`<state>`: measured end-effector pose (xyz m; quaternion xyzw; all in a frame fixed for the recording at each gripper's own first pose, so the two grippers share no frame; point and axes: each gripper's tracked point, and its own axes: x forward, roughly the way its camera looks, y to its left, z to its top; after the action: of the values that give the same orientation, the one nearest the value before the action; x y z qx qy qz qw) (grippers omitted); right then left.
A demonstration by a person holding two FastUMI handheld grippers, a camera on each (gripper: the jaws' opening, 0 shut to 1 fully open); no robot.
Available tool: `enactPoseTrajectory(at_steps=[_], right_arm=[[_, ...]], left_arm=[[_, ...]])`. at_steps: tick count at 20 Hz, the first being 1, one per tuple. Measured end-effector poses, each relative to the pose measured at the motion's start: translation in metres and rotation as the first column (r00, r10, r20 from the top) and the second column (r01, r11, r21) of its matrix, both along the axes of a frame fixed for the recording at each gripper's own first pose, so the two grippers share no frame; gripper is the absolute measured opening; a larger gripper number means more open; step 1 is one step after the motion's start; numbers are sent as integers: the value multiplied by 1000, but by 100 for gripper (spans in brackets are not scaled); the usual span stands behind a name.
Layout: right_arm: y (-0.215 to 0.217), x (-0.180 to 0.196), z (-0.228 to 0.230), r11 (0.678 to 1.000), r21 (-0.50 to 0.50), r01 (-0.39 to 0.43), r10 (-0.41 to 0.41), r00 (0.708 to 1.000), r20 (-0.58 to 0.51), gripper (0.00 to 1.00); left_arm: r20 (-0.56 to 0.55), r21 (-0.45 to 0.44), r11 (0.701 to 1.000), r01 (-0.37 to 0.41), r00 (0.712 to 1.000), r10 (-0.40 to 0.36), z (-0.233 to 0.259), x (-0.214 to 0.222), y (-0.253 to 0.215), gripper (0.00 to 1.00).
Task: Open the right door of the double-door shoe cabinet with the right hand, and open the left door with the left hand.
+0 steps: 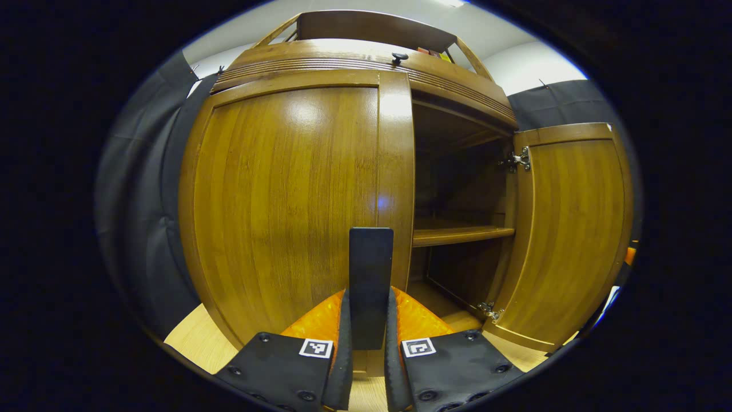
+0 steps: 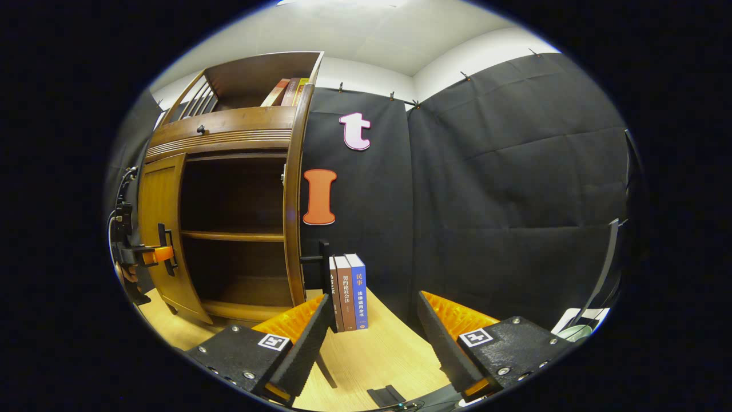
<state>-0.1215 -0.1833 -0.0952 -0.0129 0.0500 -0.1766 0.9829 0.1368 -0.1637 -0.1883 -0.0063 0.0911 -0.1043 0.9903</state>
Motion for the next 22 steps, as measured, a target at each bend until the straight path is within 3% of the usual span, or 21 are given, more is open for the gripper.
enactPoseTrajectory(at_steps=[9,10,12,22], right_arm=[[37,2,-1,997,23,-68,68,998,-4,92],[41,2,1,997,19,-74,74,997,-3,100],[49,5,4,996,16,-87,87,996,1,100],[93,16,10,986,10,-167,167,986,9,100]], left_arm=[[1,12,999,40,999,-40,10,-54,23,29],[-3,4,999,48,999,-48,12,-60,27,30],[-8,-10,998,58,998,-58,13,-71,34,31],[4,4,1000,26,1000,-26,23,-119,78,30]])
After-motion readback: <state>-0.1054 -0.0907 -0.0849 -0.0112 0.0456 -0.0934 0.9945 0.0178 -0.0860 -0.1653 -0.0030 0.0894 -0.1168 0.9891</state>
